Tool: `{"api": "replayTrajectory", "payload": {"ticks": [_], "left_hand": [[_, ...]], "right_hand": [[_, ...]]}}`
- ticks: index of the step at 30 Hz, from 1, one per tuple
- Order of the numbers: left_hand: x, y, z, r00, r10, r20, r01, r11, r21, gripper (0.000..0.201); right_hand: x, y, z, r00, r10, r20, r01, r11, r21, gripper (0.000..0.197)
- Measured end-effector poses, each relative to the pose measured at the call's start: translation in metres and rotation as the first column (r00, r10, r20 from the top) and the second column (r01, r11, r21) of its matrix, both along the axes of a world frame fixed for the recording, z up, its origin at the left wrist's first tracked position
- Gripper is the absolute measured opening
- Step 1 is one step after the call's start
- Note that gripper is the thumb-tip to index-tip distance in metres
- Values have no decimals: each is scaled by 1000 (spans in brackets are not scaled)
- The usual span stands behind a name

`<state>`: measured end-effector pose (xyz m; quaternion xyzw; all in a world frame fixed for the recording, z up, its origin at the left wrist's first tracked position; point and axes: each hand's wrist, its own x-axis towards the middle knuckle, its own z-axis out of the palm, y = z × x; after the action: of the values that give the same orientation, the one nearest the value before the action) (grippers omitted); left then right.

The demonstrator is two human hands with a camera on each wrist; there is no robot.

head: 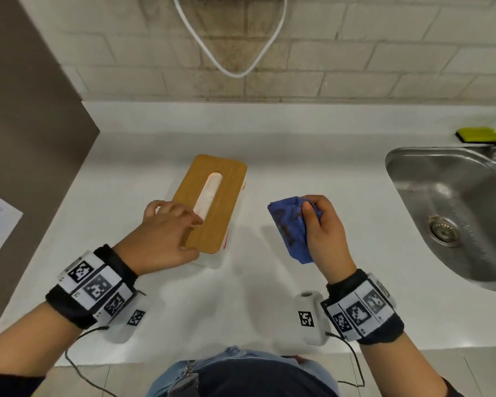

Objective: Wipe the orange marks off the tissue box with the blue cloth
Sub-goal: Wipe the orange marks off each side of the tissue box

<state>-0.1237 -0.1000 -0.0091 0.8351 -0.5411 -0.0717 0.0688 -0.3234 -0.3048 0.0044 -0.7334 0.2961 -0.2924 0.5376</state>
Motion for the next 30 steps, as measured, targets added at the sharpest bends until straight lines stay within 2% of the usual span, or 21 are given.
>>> {"api": "replayTrajectory", "payload": {"ticks": [3,6,10,12,15,17,19,21,22,25,27,30], "left_hand": [[-42,-20,-17,972,217,92,-214,976,-41,83],[-52,-26,-36,949,313,45,-303,941,-148,72],[-41,-14,-37,938,326,-120,-346,906,-244,76],[-27,-4,-28,907,259,-333,-358,890,-283,70],[-7,10,-21,745,89,-661,-396,856,-332,41],[-4,15,-25,604,37,-796,-444,845,-298,36],[-5,18,-31,472,47,-880,-493,842,-220,41],[-6,20,-34,391,62,-918,-533,829,-171,46],[-5,20,-34,375,56,-925,-539,825,-169,46],[-4,19,-31,375,47,-926,-533,828,-174,45],[-1,18,-32,388,64,-919,-526,835,-163,46],[3,16,-33,413,95,-906,-503,853,-140,66]], "right_hand": [[5,6,-13,995,13,-101,-26,992,-123,13],[8,7,-21,988,-20,-150,-6,986,-166,10],[14,13,-8,988,-74,-134,23,936,-350,13],[24,18,3,997,-24,-80,-19,869,-495,16],[50,27,3,983,75,-167,-165,756,-634,14],[66,36,-5,968,145,-205,-241,771,-589,21],[73,52,-14,961,202,-188,-272,812,-516,31],[70,67,-26,967,207,-147,-252,851,-460,26],[67,71,-31,971,194,-142,-238,858,-454,25],[65,73,-36,972,156,-177,-220,870,-441,37],[66,73,-36,968,206,-141,-247,862,-442,43],[70,83,-38,951,293,-96,-303,828,-472,49]]}}
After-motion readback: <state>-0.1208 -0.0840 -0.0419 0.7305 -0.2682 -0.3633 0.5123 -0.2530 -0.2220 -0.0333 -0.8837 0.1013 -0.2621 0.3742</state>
